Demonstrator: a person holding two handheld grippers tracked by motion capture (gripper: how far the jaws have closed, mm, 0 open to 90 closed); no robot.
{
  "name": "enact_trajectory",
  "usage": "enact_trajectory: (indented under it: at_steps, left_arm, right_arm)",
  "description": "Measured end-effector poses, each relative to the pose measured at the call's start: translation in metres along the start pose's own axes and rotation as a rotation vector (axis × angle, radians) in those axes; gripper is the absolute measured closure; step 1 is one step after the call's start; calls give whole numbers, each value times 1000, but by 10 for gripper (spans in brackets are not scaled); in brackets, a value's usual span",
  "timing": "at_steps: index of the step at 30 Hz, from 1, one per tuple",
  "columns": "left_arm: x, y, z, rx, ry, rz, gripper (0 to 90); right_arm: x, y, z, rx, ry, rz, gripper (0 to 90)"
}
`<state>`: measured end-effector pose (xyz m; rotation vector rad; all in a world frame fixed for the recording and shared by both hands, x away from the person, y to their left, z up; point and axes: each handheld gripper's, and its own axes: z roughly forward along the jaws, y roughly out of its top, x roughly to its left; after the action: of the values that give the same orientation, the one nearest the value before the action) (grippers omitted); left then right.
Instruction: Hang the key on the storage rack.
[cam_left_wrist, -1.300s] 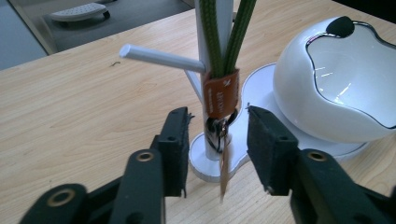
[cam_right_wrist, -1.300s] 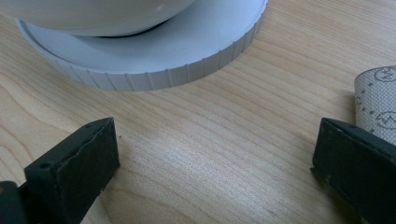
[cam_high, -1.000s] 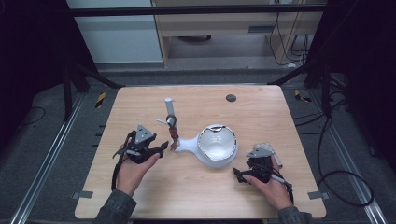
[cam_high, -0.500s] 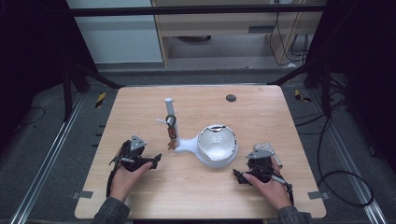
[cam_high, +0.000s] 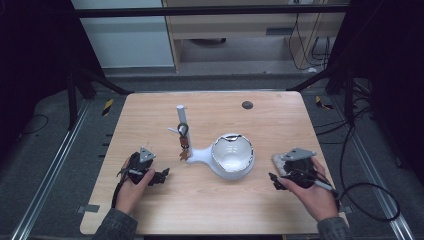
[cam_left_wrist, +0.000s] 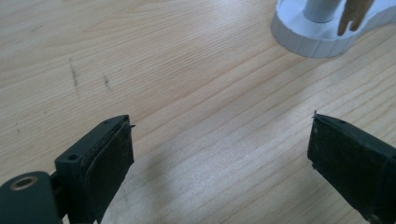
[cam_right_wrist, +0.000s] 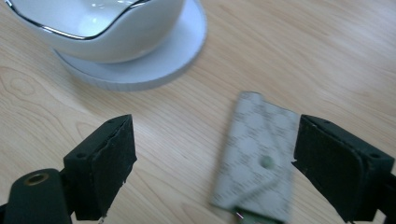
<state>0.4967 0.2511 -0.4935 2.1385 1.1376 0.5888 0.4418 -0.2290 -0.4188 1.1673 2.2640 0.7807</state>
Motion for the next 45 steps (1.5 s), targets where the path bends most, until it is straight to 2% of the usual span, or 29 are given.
enact_trajectory:
  at_steps: [1,3,4,5,6,7,8,11,12,16,20,23,26,28,29,30,31,32,33,34,37,40,45]
  left_arm:
    - [2,-1,1,7,-2,-9,66]
    - [6,-3,2,19,0,-24,65]
    - [7,-4,4,26,8,-37,65]
    - [7,-4,4,26,8,-37,65]
    - [8,-4,6,36,1,-40,65]
    - [8,-4,6,36,1,-40,65]
    - [9,-4,6,32,-7,-51,66]
    - [10,-5,8,38,-13,-55,65]
    - [10,-5,11,39,-25,-66,56]
    - [11,-5,15,15,-25,-68,33]
    - [13,-6,15,9,-28,-65,27]
    - [13,-7,15,-2,-28,-66,19]
    - [14,-7,15,0,-25,-69,18]
    - [14,-7,15,0,-24,-70,16]
    - [14,-7,16,1,-24,-71,12]
    - [14,-7,16,4,-25,-69,7]
    - [14,-7,16,5,-25,-68,5]
    - [14,-7,16,5,-25,-67,4]
    - [14,-7,16,5,-25,-67,4]
    - [14,-7,16,5,-26,-67,4]
    - [15,-7,16,5,-27,-65,3]
    - [15,-7,16,3,-29,-66,3]
    - [15,-7,16,4,-31,-64,1]
  right_arm:
    - [0,0,0,0,0,0,121]
    - [-12,1,-12,26,-1,25,111]
    - [-22,-1,-16,45,-4,48,119]
    - [-22,-1,-16,45,-4,48,119]
    - [-31,-3,-16,69,1,77,143]
    - [-31,-3,-16,69,1,77,143]
    - [-39,-4,-14,84,4,104,151]
    - [-43,-4,-12,106,5,128,150]
    - [-45,-4,-10,136,0,138,135]
    - [-46,-3,-9,167,15,165,83]
    - [-44,-4,-7,199,7,160,68]
    - [-43,-8,-3,228,1,156,98]
    - [-41,-12,8,289,1,143,139]
    - [-41,-13,10,293,7,149,141]
    - [-43,-13,13,293,13,157,141]
    - [-46,-14,20,301,14,208,142]
    - [-46,-15,22,303,12,231,140]
    - [-47,-15,26,307,11,252,139]
    - [-47,-15,26,307,11,252,139]
    - [-47,-16,32,306,3,281,142]
    - [-44,-15,37,310,-3,293,144]
    - [-39,-11,45,333,-15,292,148]
    - [-38,-12,56,371,-13,302,166]
